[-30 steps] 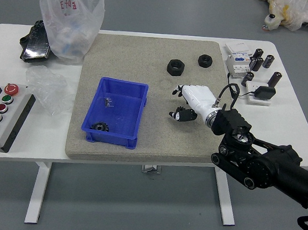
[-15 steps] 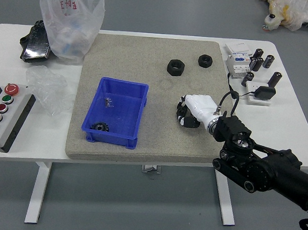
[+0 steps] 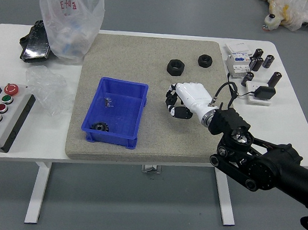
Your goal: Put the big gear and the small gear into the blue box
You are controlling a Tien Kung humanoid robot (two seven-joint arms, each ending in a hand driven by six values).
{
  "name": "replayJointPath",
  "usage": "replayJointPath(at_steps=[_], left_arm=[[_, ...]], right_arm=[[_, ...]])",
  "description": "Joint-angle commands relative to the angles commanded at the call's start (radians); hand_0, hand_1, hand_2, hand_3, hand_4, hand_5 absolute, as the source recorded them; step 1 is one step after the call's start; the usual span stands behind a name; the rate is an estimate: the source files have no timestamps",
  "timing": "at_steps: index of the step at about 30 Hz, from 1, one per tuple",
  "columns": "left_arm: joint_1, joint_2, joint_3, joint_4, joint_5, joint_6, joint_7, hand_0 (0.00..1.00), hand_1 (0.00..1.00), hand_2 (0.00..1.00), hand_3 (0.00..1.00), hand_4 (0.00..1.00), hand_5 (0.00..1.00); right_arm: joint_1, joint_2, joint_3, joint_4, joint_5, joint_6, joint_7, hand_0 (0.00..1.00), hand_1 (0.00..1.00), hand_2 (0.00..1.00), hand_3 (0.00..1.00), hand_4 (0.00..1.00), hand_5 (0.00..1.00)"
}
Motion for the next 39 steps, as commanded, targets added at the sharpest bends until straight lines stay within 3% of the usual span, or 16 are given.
replayJointPath(at_steps=[1, 2, 7, 8, 13, 14, 19, 20, 31, 32, 37, 39], left_arm=[[0.000, 0.000, -0.001, 0.000, 0.001, 0.000, 0.000, 0.666, 0.587, 0.572, 0.651, 0.732, 0.372], [0.000, 0.000, -0.001, 0.000, 0.002, 0.000, 0.001, 0.666, 0.586, 0.572, 0.651, 0.733, 0.372], [0.000, -0.001, -0.003, -0.001, 0.005, -0.002, 0.001, 0.666, 0.586, 0.572, 0.651, 0.733, 0.372], [-0.001, -0.001, -0.004, -0.001, 0.006, -0.002, 0.002, 0.666, 0.586, 0.572, 0.651, 0.732, 0.371], [-0.001, 0.000, -0.006, -0.001, 0.009, -0.003, 0.003, 0.666, 0.586, 0.572, 0.651, 0.732, 0.371], [-0.001, 0.000, -0.007, -0.001, 0.011, -0.003, 0.004, 0.666, 0.587, 0.572, 0.650, 0.732, 0.371], [0.002, 0.002, -0.012, -0.001, 0.017, -0.004, 0.006, 0.666, 0.587, 0.572, 0.650, 0.732, 0.371], [0.002, 0.001, -0.013, -0.002, 0.017, -0.005, 0.007, 0.666, 0.586, 0.573, 0.650, 0.732, 0.372], [0.002, 0.000, -0.010, -0.003, 0.014, -0.006, 0.008, 0.666, 0.586, 0.572, 0.650, 0.732, 0.371], [0.002, 0.000, -0.011, -0.003, 0.015, -0.006, 0.008, 0.666, 0.586, 0.572, 0.649, 0.732, 0.371], [0.001, 0.000, -0.007, -0.003, 0.010, -0.005, 0.007, 0.666, 0.586, 0.572, 0.649, 0.732, 0.371], [0.001, -0.001, -0.006, -0.003, 0.009, -0.005, 0.007, 0.667, 0.586, 0.572, 0.649, 0.732, 0.371]], right_arm=[[0.005, 0.003, -0.005, 0.024, -0.009, 0.001, -0.001, 0.209, 0.406, 0.418, 0.496, 0.234, 0.002], [0.008, 0.006, -0.008, 0.041, -0.015, 0.002, -0.002, 0.236, 0.460, 0.505, 0.539, 0.143, 0.085], [0.030, 0.048, -0.043, 0.146, -0.057, 0.010, -0.007, 0.236, 0.460, 0.505, 0.539, 0.143, 0.085], [0.035, 0.059, -0.056, 0.153, -0.062, 0.014, -0.010, 0.290, 0.596, 0.653, 0.615, 0.281, 0.189], [0.046, 0.089, -0.113, 0.138, -0.076, 0.037, -0.029, 0.290, 0.596, 0.653, 0.615, 0.281, 0.189], [0.046, 0.092, -0.121, 0.133, -0.077, 0.043, -0.034, 0.332, 0.678, 0.770, 0.684, 0.447, 0.206], [0.031, 0.101, -0.116, 0.120, -0.083, 0.058, -0.055, 0.332, 0.678, 0.770, 0.684, 0.447, 0.206], [0.028, 0.102, -0.112, 0.119, -0.084, 0.059, -0.056, 0.349, 0.698, 0.799, 0.726, 0.509, 0.194], [0.023, 0.095, -0.086, 0.135, -0.083, 0.062, -0.060, 0.355, 0.701, 0.802, 0.742, 0.571, 0.186], [0.023, 0.094, -0.084, 0.138, -0.082, 0.061, -0.059, 0.353, 0.697, 0.802, 0.779, 0.744, 0.270], [0.013, 0.083, -0.055, 0.161, -0.045, 0.034, -0.036, 0.353, 0.697, 0.802, 0.779, 0.744, 0.270], [0.001, 0.070, -0.022, 0.183, -0.008, 0.015, -0.020, 0.328, 0.649, 0.773, 0.749, 0.685, 0.216]])
